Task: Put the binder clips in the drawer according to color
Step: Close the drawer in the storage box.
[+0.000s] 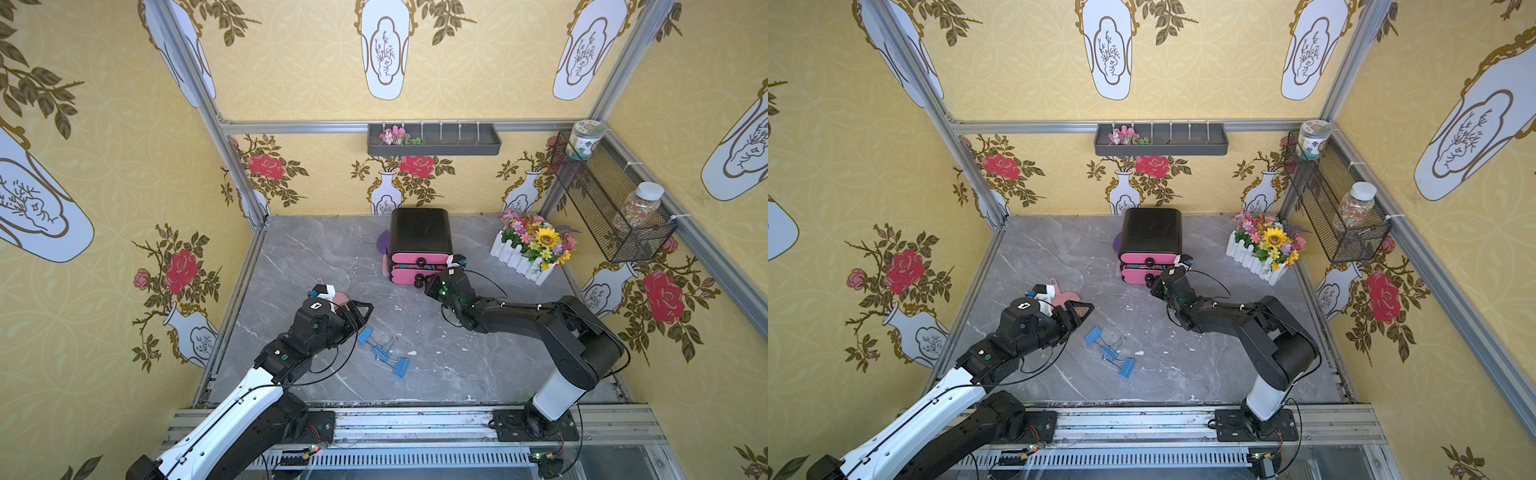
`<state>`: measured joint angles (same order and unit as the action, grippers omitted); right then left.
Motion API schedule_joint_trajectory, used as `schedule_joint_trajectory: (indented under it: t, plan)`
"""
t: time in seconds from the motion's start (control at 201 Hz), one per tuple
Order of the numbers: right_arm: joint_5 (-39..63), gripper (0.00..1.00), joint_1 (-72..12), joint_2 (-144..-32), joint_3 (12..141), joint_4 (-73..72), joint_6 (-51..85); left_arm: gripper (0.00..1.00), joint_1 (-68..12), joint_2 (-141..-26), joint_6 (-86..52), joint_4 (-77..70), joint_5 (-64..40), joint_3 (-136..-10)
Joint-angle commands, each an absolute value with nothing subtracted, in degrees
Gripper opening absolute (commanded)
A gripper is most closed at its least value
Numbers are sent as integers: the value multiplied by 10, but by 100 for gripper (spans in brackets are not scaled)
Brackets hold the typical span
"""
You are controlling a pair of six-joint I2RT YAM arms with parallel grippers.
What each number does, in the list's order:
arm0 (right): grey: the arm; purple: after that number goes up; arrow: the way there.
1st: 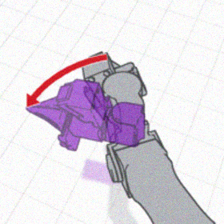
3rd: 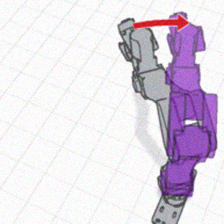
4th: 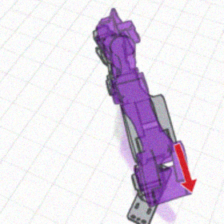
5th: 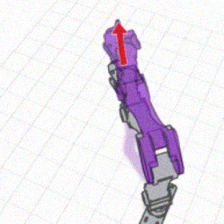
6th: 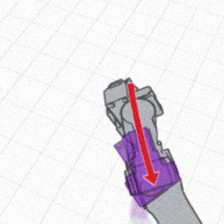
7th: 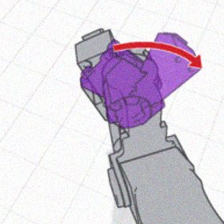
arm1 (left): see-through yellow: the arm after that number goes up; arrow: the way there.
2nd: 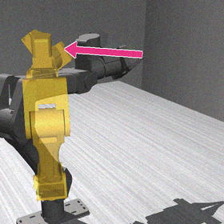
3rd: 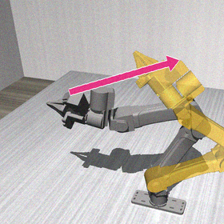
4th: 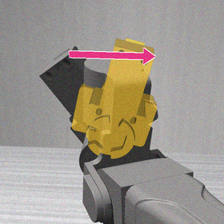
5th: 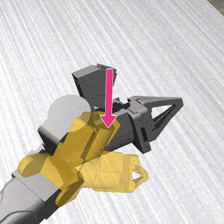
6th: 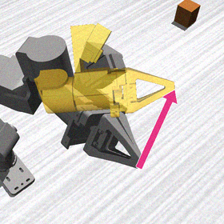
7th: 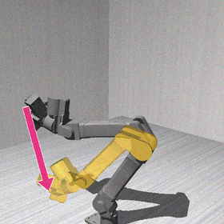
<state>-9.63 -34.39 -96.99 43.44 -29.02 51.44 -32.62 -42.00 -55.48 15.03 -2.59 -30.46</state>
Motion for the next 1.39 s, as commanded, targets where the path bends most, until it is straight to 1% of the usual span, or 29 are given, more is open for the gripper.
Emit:
schedule_joint_trajectory:
  t: [0.0, 0.184, 0.324, 0.523, 0.772, 0.841, 0.931, 0.986, 1.055, 1.17, 1.304, 1.389]
  plan:
    - [-103, 31, -339, -977, 420, -402, 557, 78, -326, -421, -554, 146, -31, -301]
    - [-87, 38, -328, -1007, 389, -523, 610, 78, -325, -419, -555, 146, -31, -300]
    - [-84, 39, -319, -1036, 382, -579, 644, 78, -326, -417, -555, 147, -31, -298]
    - [-77, 40, -315, -1044, 393, -592, 645, 78, -325, -411, -555, 150, -29, -296]
    - [-76, 40, -318, -1017, 380, -552, 631, 78, -326, -418, -558, 140, -32, -293]
    - [-80, 40, -326, -995, 366, -528, 621, 78, -325, -418, -556, 137, -31, -294]
    - [-83, 45, -344, -949, 359, -459, 588, 78, -327, -420, -551, 136, -27, -294]
    - [-98, 50, -362, -912, 369, -370, 557, 78, -326, -424, -547, 134, -25, -295]
    - [-132, 59, -388, -877, 397, -239, 529, 78, -325, -435, -541, 128, -24, -299]
    - [-164, 70, -412, -845, 413, -110, 498, 78, -326, -466, -532, 102, -33, -298]
    - [-203, 81, -438, -829, 416, -23, 457, 77, -326, -494, -524, 79, -43, -301]
    - [-225, 85, -464, -844, 438, 16, 416, 77, -326, -497, -520, 70, -44, -299]
